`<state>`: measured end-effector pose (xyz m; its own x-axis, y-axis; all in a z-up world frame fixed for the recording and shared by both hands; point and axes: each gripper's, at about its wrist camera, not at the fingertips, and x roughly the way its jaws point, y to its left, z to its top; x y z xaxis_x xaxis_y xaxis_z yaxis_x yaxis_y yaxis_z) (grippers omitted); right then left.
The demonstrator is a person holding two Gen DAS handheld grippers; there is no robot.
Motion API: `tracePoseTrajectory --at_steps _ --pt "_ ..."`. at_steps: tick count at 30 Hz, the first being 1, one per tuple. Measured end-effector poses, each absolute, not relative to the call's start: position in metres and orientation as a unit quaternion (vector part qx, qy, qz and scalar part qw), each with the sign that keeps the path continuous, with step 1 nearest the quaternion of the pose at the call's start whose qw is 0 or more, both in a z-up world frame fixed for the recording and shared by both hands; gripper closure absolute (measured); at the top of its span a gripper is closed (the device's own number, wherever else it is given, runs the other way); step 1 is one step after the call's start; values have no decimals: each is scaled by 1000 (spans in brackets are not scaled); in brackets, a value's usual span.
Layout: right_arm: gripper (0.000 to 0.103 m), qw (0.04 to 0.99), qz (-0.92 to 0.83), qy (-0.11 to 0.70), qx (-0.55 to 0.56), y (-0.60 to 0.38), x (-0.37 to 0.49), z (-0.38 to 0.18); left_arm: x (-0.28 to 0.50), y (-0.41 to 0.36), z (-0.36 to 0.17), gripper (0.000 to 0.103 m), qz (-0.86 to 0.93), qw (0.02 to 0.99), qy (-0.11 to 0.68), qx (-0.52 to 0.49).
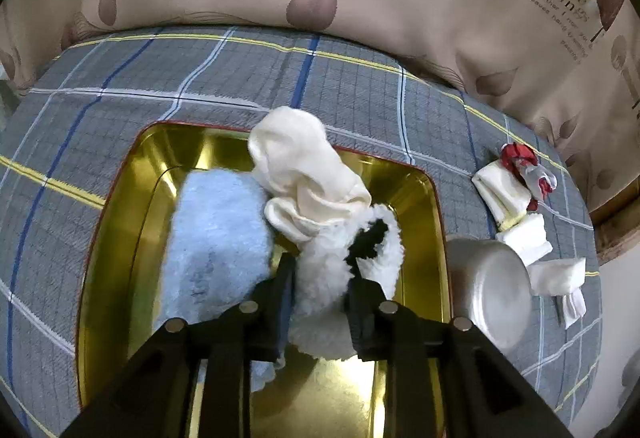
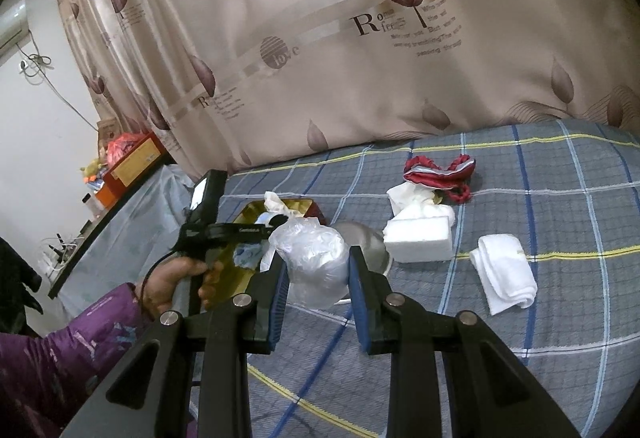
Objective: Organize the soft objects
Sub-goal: 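Lower the sock into the tin and open the left gripper while the right carries the bundle, then lower the white plastic bundle into the tin and open the right gripper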
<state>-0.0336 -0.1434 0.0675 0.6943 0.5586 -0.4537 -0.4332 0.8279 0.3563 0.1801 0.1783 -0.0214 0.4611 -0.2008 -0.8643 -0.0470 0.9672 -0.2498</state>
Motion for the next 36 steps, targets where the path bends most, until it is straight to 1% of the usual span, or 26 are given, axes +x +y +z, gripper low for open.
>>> tracePoseTrajectory --at_steps 2,4,6,8,10,12,15,21,26,29,32,36 --pt "77 913 273 282 112 -143 -34 68 178 175 -18 75 -51 852 510 -109" --pt "77 913 275 282 110 -141 -35 68 173 171 -14 70 -48 858 503 -93" --pt "77 912 277 282 110 -141 -35 67 167 169 -9 64 -45 862 497 -84" --pt "77 911 278 284 111 -140 -36 67 161 167 -3 62 -38 869 488 -72" --pt "77 910 280 285 110 -138 -37 67 154 166 5 58 -27 877 476 -60" --pt "77 909 282 286 109 -136 -38 67 147 167 14 50 -20 882 467 -54" --pt "77 907 286 288 110 -134 -39 67 134 173 25 47 -9 890 453 -60" --pt "77 902 303 291 104 -119 -41 69 97 189 45 47 -2 900 425 -94" --pt "77 893 331 290 94 -94 -35 75 52 192 53 47 56 902 423 -67" --pt "77 882 355 298 91 -70 -20 75 20 196 49 47 91 896 431 -61" --pt "77 869 376 311 84 -38 3 72 -18 208 44 47 116 896 420 -86" --pt "77 858 390 333 41 12 37 63 -42 220 43 47 124 895 415 -110"
